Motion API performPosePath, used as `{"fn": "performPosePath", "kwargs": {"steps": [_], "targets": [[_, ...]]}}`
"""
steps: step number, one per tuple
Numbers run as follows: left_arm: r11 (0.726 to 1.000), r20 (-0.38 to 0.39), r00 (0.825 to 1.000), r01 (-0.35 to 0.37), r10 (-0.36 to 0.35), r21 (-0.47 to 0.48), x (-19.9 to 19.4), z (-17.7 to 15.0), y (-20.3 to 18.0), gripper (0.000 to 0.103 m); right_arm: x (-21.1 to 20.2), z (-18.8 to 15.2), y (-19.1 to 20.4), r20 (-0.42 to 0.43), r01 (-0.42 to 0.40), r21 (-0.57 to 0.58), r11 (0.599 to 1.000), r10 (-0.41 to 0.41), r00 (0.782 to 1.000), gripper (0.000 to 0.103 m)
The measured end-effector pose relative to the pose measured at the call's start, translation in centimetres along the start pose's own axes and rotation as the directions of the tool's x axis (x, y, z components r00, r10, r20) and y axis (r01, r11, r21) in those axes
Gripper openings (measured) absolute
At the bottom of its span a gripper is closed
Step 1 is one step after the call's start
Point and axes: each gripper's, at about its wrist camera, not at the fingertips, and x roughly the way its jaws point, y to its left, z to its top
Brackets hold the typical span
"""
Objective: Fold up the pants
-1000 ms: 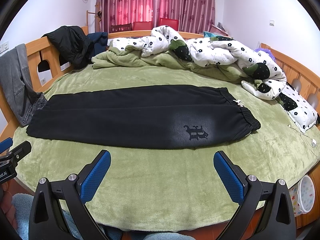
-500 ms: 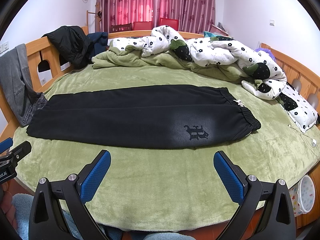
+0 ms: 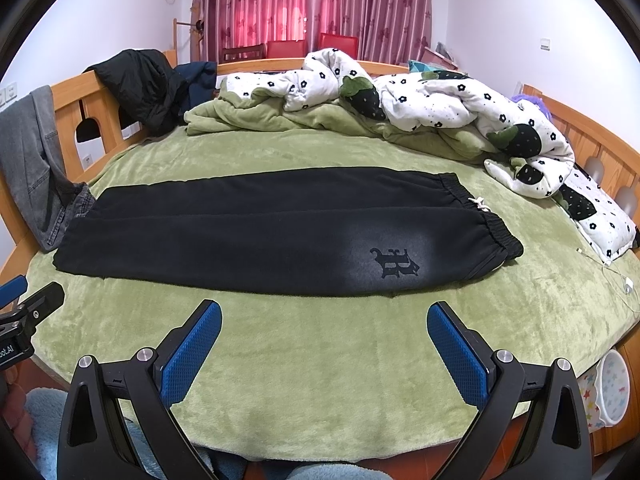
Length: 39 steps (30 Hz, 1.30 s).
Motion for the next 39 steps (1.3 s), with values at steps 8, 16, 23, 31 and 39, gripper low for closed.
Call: {"fn": "performPosePath", "kwargs": {"steps": [8,16,23,31,39], "targets": [[0.979,-0.043,0.983,0.172,-0.177,-0.110,1.6,1.1,1.2,0.103,1.5,0.1,0.0,-0.046,-0.017,0.019,1.000,0.018,0.999,0.101],[0.969,-0.071,0.989,0.109,-0.127,-0.220,4.4,1.9,7.5,0.103,2.2,3.1,-3.9,0.025,-0.026,0.062,0.998,0.025,0.999,0.101],[0.956,-0.144,0.986,0.039,-0.084,-0.292,9.4,0.4,12.6,0.102,8.6,2.5,-11.0,-0.105,0.011,0.179,0.984,0.008,0.994,0.101],[0.914,-0.174,0.979,0.030,-0.109,-0.405,14.8,-1.9,15.5,0.101,14.9,-2.2,-16.6,-0.207,0.079,0.313,0.947,-0.013,0.978,0.086],[0.844,-0.099,0.985,0.070,-0.144,-0.532,18.6,-1.3,17.8,0.100,18.1,-3.4,-19.0,-0.204,0.032,0.441,0.897,0.066,0.977,0.073]]}}
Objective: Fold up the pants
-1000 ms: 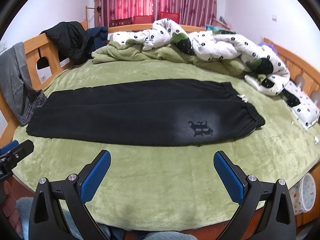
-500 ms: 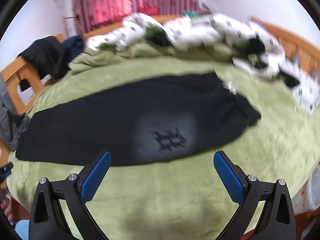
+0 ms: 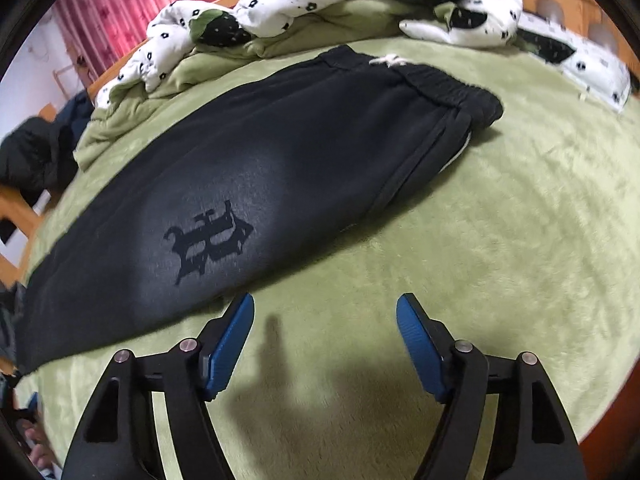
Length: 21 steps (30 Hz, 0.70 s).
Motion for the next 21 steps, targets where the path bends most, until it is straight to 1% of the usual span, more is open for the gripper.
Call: {"fn": "performPosePath", "kwargs": {"steps": [1,2,3,4,6,7,8,9,10,11,12,13,14,15,17,19,21], "targets": [[1.000,0.007,1.000,0.004,-0.004,-0.005,0.3,0.3,0.0,0.100,0.2,0.3,-0.1,0.010,-0.027,0.018,0.999,0.027,1.000,0.073],[1.000,0.011,1.000,0.006,-0.006,-0.011,0.7,0.7,0.1,0.096,0.4,0.5,-0.3,0.021,-0.054,0.038,0.998,0.053,0.998,0.073],[1.000,0.013,1.000,0.003,-0.003,-0.015,1.1,1.0,0.0,0.090,0.7,0.8,-0.3,0.026,-0.077,0.055,0.995,0.076,0.997,0.073],[1.000,0.016,1.000,-0.001,0.002,-0.017,1.3,1.1,0.1,0.087,1.2,1.1,-0.4,0.023,-0.090,0.067,0.994,0.089,0.996,0.073],[1.000,0.015,1.000,-0.013,0.013,-0.022,2.1,1.9,0.0,0.076,2.8,1.7,-0.6,-0.008,-0.098,0.101,0.990,0.100,0.995,0.073],[1.000,0.014,1.000,-0.020,0.020,-0.023,2.2,2.0,0.0,0.072,3.3,2.0,-0.6,-0.005,-0.106,0.112,0.988,0.107,0.994,0.073],[0.999,0.008,0.999,-0.034,0.034,-0.024,2.5,2.3,-0.2,0.060,3.5,2.3,-0.5,0.019,-0.115,0.115,0.987,0.114,0.993,0.073],[0.998,0.000,0.999,-0.051,0.051,-0.021,2.7,2.7,-0.3,0.043,3.6,2.7,-0.3,0.028,-0.122,0.115,0.986,0.120,0.992,0.071],[0.998,-0.007,0.998,-0.060,0.060,-0.019,2.7,3.0,-0.5,0.031,3.7,3.0,0.1,0.031,-0.138,0.110,0.984,0.136,0.990,0.049],[0.998,-0.011,0.998,-0.060,0.059,-0.022,2.6,3.2,-0.5,0.011,3.8,3.6,0.4,0.035,-0.149,0.107,0.983,0.146,0.989,0.034],[0.998,-0.012,0.999,-0.045,0.045,-0.033,2.2,3.8,-0.6,0.012,3.8,4.1,0.6,0.038,-0.158,0.105,0.982,0.155,0.987,0.020],[0.999,-0.001,1.000,-0.022,0.022,-0.039,1.8,4.1,-0.8,0.012,3.4,4.8,1.0,0.053,-0.181,0.096,0.979,0.177,0.983,0.018],[0.999,0.022,1.000,0.012,-0.011,-0.040,1.0,4.5,-1.0,0.012,2.7,5.7,1.5,0.090,-0.205,0.080,0.975,0.198,0.976,0.018],[0.999,0.045,0.998,0.040,-0.039,-0.028,0.2,5.2,-1.4,0.012,2.2,6.4,2.1,0.111,-0.214,0.059,0.975,0.207,0.972,0.018],[0.997,0.086,0.993,0.075,-0.075,0.008,-0.8,6.7,-2.6,0.012,1.1,8.3,3.6,0.150,-0.231,0.007,0.973,0.227,0.962,0.017],[0.995,0.118,0.989,0.086,-0.091,0.042,-1.0,8.4,-4.2,0.012,0.8,10.2,4.8,0.174,-0.244,-0.025,0.970,0.244,0.954,0.017],[0.993,0.143,0.985,0.082,-0.094,0.086,-0.3,10.2,-5.9,0.012,1.2,12.6,6.0,0.181,-0.257,-0.050,0.965,0.262,0.948,0.016]]}}
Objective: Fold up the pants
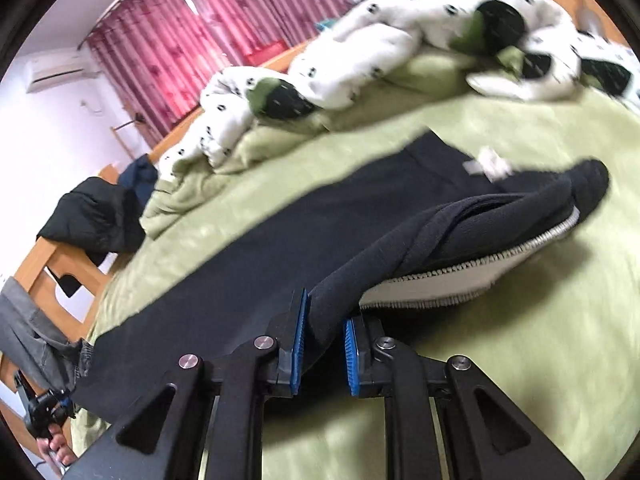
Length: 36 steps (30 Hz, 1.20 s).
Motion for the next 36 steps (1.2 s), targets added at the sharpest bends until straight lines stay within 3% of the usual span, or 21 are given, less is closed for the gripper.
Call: {"fn": "performPosePath", "kwargs": {"steps": [3,7,9,11,13,14,15,16,18,20,22,24,28,33,36], "targets": [[0.998,0.044,0.999,-0.035,0.032,0.060,2.7,2.6,-2.0,0.012,2.2,3.0,1.3,0.013,-0.013,-0.042,0.999,0.014,1.000,0.016],[0.993,0.066,0.995,-0.080,0.075,0.082,7.6,5.4,-3.6,0.012,7.4,7.0,3.8,0.027,0.048,-0.145,0.988,-0.044,0.999,0.016],[0.989,0.078,0.991,-0.119,0.112,0.084,10.2,6.5,-4.3,0.012,10.6,8.3,4.1,0.005,0.069,-0.141,0.988,-0.069,0.998,0.017],[0.983,0.060,0.985,-0.165,0.160,0.085,12.9,7.1,-4.6,0.012,13.4,8.5,3.6,-0.030,0.093,-0.109,0.990,-0.097,0.995,0.022],[0.974,0.030,0.978,-0.207,0.205,0.094,14.8,6.9,-5.0,0.012,15.7,8.8,3.4,-0.050,0.137,-0.096,0.986,-0.142,0.989,0.036],[0.965,0.011,0.971,-0.239,0.239,0.106,15.6,6.7,-5.1,0.013,16.0,8.5,3.3,-0.048,0.144,-0.094,0.985,-0.149,0.988,0.038],[0.955,-0.005,0.962,-0.271,0.274,0.120,16.0,6.6,-5.3,0.021,16.0,8.4,3.2,-0.051,0.151,-0.090,0.984,-0.156,0.986,0.043],[0.954,-0.023,0.961,-0.270,0.276,0.133,15.9,6.3,-5.5,0.028,15.7,8.1,3.1,-0.060,0.155,-0.084,0.984,-0.161,0.985,0.050],[0.966,-0.037,0.974,-0.216,0.224,0.144,14.4,5.5,-5.8,0.066,13.8,7.3,2.8,-0.059,0.130,-0.069,0.989,-0.134,0.989,0.051],[0.972,-0.011,0.984,-0.175,0.179,0.157,12.0,4.5,-6.2,0.068,10.7,5.9,2.7,-0.043,0.123,-0.080,0.989,-0.126,0.991,0.054],[0.964,-0.003,0.981,-0.190,0.194,0.189,9.8,3.2,-6.5,0.072,7.9,4.3,2.3,-0.030,0.138,-0.116,0.984,-0.142,0.989,0.064],[0.964,-0.033,0.982,-0.176,0.186,0.200,7.5,1.4,-5.9,0.073,5.0,2.2,1.3,-0.016,0.174,-0.146,0.974,-0.178,0.984,0.070],[0.982,-0.106,0.982,-0.144,0.158,0.122,3.6,-3.0,-2.1,0.073,1.7,-2.2,-2.0,-0.068,0.220,-0.173,0.960,-0.234,0.970,0.072],[0.995,-0.176,0.980,-0.097,0.093,-0.016,2.5,-7.4,3.3,0.073,1.7,-5.9,-6.8,-0.192,0.153,0.007,0.988,-0.149,0.970,0.072],[0.996,-0.136,0.990,-0.037,0.026,-0.084,2.5,-7.4,4.8,0.076,2.8,-5.9,-8.1,-0.179,0.124,0.100,0.987,-0.105,0.978,0.072]]}}
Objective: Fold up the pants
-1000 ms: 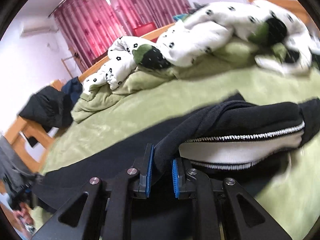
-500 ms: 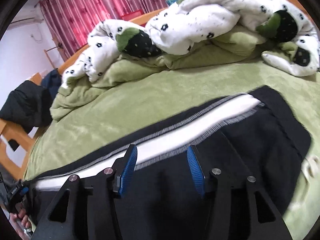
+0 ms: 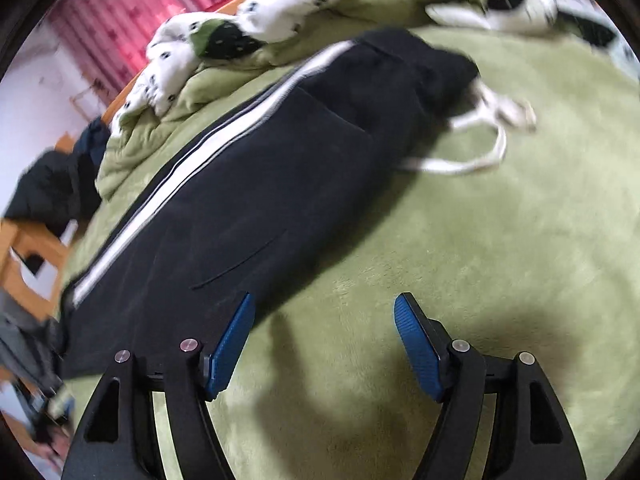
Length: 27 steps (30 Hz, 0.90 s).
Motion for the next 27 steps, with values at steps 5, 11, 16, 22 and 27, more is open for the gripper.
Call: {"fn": "performPosePath", "kwargs": {"steps": [5,11,16,22,27], "targets": [[0.998,0.006,1.000,-0.023,0.023,-0.065,2.8,3.3,0.1,0.079,2.8,3.4,1.2,0.022,-0.031,0.035,0.999,0.030,0.999,0.072],[0.987,0.057,0.994,-0.089,0.098,-0.131,5.2,6.1,-0.6,0.071,7.4,7.8,2.0,0.063,0.005,0.086,0.996,-0.011,0.998,0.066],[0.976,0.047,0.977,-0.204,0.207,-0.073,6.5,7.0,-1.5,0.015,8.4,9.6,0.8,0.107,-0.017,0.192,0.981,-0.003,0.994,0.017],[0.989,0.068,0.987,-0.145,0.144,0.007,2.4,6.0,-3.4,0.011,3.8,9.3,1.9,0.177,-0.034,0.116,0.993,0.013,0.984,0.015],[0.993,0.036,0.994,-0.109,0.107,0.054,-0.2,2.9,-5.6,0.011,-0.5,7.9,0.7,0.185,-0.013,0.078,0.997,-0.002,0.983,0.014]]}}
